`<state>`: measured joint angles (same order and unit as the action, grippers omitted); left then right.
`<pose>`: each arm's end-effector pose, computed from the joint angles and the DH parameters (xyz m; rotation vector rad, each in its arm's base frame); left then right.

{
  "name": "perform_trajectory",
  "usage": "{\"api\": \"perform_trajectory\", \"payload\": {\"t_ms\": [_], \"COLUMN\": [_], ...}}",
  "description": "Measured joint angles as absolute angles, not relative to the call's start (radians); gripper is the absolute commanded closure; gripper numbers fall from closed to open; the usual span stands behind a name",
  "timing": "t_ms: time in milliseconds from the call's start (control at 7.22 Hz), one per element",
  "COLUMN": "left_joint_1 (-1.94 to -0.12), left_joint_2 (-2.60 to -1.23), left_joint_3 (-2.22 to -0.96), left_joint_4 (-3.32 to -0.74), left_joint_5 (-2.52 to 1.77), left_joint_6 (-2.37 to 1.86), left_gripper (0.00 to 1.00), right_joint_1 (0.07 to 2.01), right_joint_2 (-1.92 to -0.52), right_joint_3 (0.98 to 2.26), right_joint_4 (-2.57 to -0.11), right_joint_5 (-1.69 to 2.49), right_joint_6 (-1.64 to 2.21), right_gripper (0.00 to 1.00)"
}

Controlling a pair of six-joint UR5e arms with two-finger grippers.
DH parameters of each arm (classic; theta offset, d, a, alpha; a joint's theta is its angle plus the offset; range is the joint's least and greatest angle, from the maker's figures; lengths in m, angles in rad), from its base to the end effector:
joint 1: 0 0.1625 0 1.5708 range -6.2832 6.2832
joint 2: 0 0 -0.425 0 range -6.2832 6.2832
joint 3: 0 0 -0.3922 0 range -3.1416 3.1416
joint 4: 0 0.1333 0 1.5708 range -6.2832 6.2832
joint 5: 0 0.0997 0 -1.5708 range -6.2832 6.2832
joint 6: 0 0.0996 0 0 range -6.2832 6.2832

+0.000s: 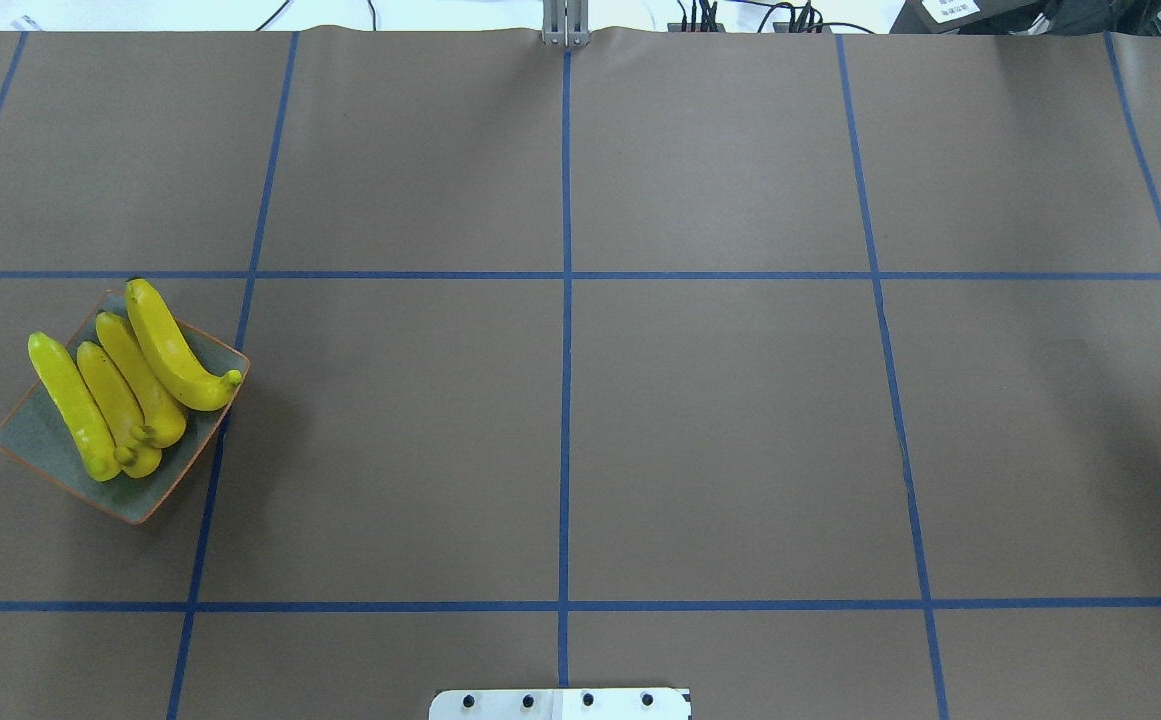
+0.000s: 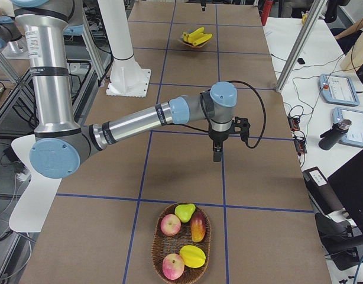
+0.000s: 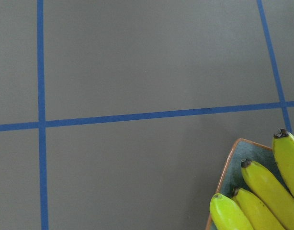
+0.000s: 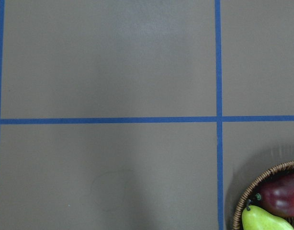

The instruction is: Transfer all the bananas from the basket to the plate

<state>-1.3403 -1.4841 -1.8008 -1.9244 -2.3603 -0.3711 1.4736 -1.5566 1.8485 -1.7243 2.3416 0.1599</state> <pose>0.0470 -0.4743 0.5440 0.2202 0.8762 0.0652 0.0160 -0.4941 0.5316 0.0317 -0.7800 0.0061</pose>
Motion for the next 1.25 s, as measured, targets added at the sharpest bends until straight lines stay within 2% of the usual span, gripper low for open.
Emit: {"api": "perform_trajectory", "payload": {"t_ms": [693,1247], "left_joint_1": [-1.432,-1.455], "left_joint_2": [-1.647,-1.670], "left_joint_3": [-1.777,-1.768], "left_joint_4": [-1.476,-1.400], "left_joint_5": [-2.368,-2.437], "left_joint_6": [-0.053,-0.054], "left_gripper": [0.00,0.00], "right_joint_1": [1.477,1.470], "right_joint_2": [-1.573,-1.569], "right_joint_3": [1.796,1.790], "right_joint_4": [-1.723,-1.722], "right_joint_5": [2.379,2.384], "right_joint_6": [0.136,0.136], "right_gripper": [0.00,0.00]}}
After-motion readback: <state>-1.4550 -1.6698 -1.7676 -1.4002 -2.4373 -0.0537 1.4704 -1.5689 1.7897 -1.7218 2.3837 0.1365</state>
